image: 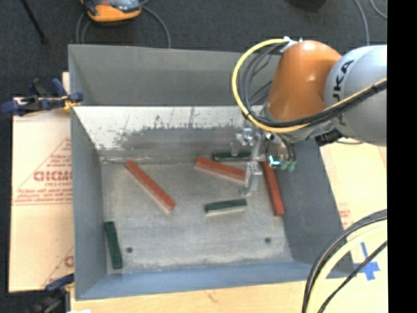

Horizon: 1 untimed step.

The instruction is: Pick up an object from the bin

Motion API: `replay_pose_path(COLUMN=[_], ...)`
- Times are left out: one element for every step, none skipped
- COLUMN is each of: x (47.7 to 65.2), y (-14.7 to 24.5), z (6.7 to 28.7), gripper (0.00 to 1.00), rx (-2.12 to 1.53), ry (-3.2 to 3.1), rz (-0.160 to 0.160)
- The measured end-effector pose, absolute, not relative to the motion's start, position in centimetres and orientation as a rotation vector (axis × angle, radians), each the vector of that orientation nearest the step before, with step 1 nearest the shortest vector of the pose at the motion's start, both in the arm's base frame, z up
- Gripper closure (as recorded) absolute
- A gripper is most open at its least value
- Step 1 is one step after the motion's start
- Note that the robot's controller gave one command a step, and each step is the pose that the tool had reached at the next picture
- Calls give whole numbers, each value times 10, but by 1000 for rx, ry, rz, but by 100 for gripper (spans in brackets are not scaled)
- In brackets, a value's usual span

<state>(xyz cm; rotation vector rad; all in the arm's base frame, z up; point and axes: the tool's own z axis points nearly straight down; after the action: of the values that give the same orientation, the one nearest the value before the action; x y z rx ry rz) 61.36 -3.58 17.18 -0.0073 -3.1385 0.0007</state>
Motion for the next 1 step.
replay_pose_path(x=[615], y=[-36], z=[177], gripper=[0], rx=[-7], ry=[-3147], rz=[2])
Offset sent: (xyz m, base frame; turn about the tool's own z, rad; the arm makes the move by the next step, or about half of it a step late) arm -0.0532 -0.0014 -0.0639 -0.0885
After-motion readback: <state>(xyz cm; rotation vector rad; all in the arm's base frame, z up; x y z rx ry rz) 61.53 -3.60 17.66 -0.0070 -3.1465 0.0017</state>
